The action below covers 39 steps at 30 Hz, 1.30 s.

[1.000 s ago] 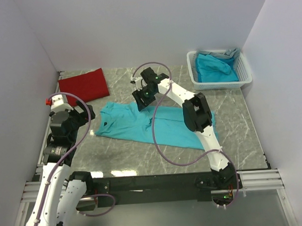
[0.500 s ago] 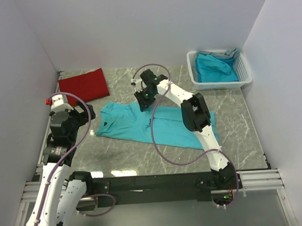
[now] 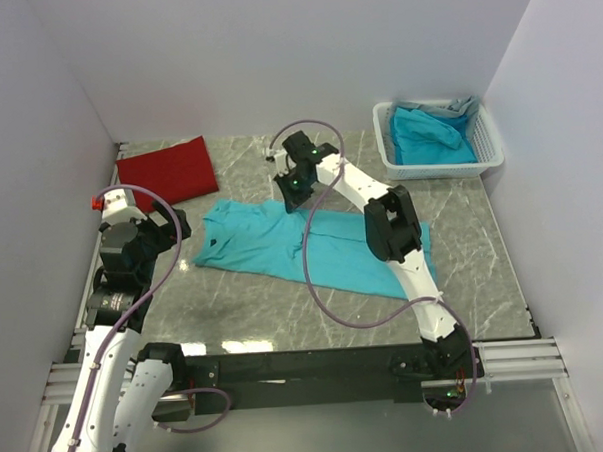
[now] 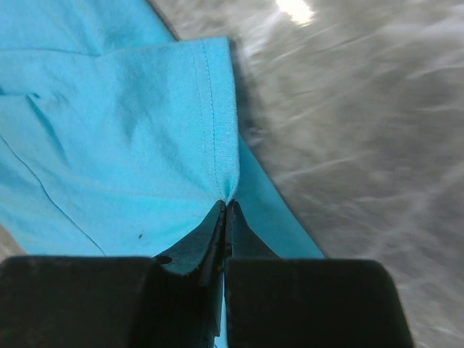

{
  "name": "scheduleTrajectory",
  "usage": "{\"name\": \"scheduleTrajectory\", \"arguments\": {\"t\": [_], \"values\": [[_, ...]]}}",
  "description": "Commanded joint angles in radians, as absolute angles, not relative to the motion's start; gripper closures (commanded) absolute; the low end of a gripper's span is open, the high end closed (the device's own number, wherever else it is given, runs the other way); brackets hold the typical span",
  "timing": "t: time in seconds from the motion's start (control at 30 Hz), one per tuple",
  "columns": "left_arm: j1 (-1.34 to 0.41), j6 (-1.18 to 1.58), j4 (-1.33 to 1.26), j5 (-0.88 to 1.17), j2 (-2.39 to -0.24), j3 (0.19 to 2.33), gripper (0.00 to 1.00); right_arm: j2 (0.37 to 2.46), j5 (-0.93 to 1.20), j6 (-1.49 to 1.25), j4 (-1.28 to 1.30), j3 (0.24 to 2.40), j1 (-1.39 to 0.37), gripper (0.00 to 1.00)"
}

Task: Fold and stack the t-shirts
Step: Fold the tshirt

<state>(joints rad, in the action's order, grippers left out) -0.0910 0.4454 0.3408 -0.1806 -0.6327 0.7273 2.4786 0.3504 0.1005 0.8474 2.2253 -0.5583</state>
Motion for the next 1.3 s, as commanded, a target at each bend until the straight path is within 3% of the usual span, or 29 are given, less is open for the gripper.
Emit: {"name": "scheduleTrajectory", "arguments": {"t": [0.0, 0.33, 0.4, 0.47, 0.5, 0.73, 0.9, 1.07, 1.27], "values": [[-0.092, 0.430, 0.302, -0.173, -0.635, 0.727, 0.02, 2.500, 0.278, 0.066, 0.827, 2.305, -0.499, 1.00], [-0.092, 0.431, 0.304, -0.181, -0.640, 0.727, 0.02, 2.522, 0.283, 0.049, 0.833, 2.364, -0.388, 0.99], [-0.092, 0.431, 0.304, -0.181, -0.640, 0.727, 0.02, 2.514, 0.340, 0.078, 0.845, 2.353, -0.383, 0.77], [-0.092, 0.431, 0.305, -0.181, -0.643, 0.729, 0.02, 2.497, 0.370, 0.084, 0.827, 2.324, -0.385, 0.62], [-0.092, 0.431, 0.305, -0.181, -0.640, 0.729, 0.02, 2.488, 0.370, 0.083, 0.822, 2.315, -0.387, 0.60], [-0.092, 0.434, 0.298, -0.158, -0.647, 0.723, 0.02, 2.439, 0.328, 0.080, 0.813, 2.319, -0.382, 0.53], [-0.092, 0.497, 0.290, -0.008, -0.724, 0.723, 0.02, 2.324, 0.324, 0.113, 0.781, 2.211, -0.371, 0.51], [-0.092, 0.727, 0.171, 0.159, -0.882, 0.687, 0.04, 2.156, 0.330, 0.192, 0.738, 2.050, -0.354, 0.49], [-0.092, 0.960, 0.017, 0.175, -1.138, 0.695, 0.06, 1.915, 0.463, 0.397, 0.810, 1.819, -0.356, 0.48]]}}
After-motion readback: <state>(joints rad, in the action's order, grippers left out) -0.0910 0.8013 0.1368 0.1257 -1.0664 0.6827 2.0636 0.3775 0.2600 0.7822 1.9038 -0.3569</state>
